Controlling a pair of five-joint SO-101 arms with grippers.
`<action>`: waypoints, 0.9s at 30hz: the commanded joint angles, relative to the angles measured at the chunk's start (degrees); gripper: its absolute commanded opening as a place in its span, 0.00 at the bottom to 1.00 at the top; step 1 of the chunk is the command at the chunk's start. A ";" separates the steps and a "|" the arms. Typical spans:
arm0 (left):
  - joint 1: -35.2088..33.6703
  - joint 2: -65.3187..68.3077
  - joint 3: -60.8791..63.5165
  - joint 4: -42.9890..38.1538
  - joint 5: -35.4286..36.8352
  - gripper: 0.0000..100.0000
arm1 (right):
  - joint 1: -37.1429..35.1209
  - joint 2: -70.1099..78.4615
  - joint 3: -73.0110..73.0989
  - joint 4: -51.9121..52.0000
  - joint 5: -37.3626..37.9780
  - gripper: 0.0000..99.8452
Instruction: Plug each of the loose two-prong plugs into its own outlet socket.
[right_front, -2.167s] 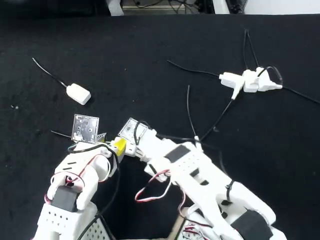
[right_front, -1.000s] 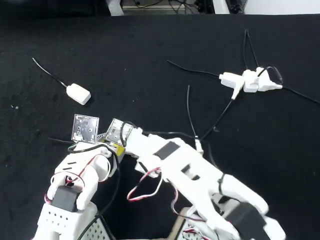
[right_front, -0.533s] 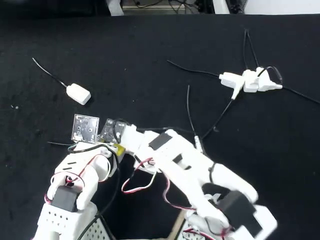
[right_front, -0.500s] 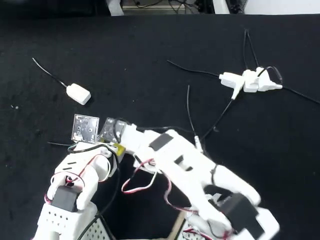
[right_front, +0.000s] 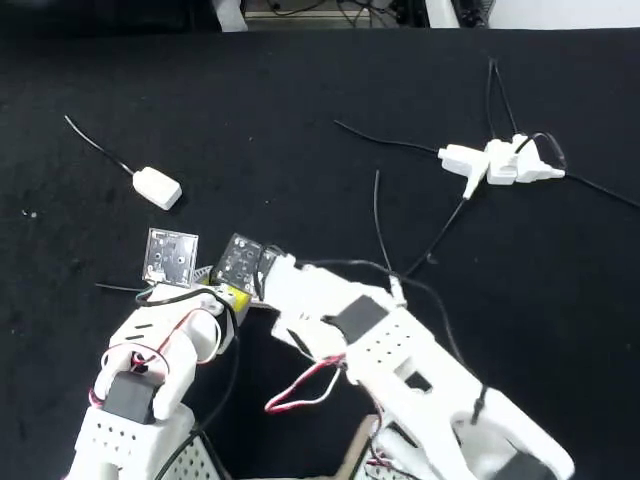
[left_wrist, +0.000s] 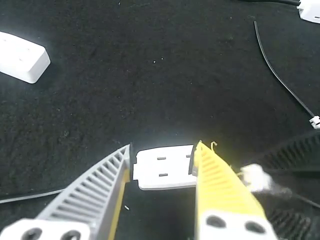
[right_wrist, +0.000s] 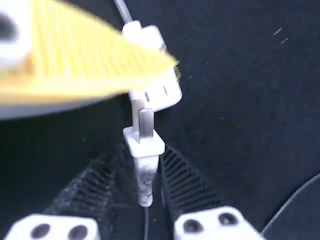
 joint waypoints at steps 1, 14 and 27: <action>0.22 -0.35 -1.27 -0.88 -0.18 0.21 | -4.48 -8.48 1.89 0.26 0.09 0.01; 0.22 -0.35 -1.80 -0.88 -0.18 0.21 | -6.59 -38.81 20.53 -0.09 4.22 0.01; 0.31 -0.35 -6.90 1.05 -0.18 0.21 | -6.33 -57.63 30.99 0.09 3.78 0.01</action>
